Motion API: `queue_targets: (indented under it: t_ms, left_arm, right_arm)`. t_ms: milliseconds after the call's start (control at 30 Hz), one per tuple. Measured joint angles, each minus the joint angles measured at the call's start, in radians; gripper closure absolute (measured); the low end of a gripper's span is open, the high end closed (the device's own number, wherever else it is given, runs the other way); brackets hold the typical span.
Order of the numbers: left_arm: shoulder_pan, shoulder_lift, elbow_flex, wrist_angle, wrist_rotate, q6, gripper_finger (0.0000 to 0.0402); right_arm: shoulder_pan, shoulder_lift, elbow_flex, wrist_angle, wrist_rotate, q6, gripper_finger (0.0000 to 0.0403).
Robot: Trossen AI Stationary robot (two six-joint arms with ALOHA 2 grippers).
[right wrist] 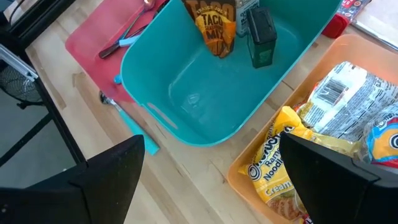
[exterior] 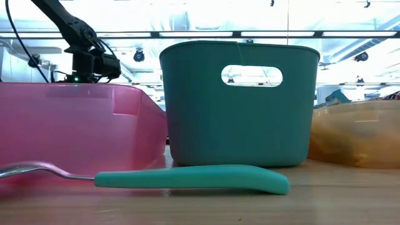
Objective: Pick & Place Food Item
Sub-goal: Put the brown seasoning bottle into the green bin
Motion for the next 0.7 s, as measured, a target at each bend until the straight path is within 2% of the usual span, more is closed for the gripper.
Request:
queue_targets:
  t_ms: [500,700]
  left_arm:
    - [0.002,0.0,-0.017,-0.026,0.008,-0.05,0.0159]
    - [0.002,-0.005,-0.063,0.061,-0.006,-0.063,0.0181]
  right_arm:
    - [0.0,0.0,0.0,0.005,-0.002,0.031,0.0034]
    - [0.0,0.0,0.0,0.018,-0.023,0.032,0.0034]
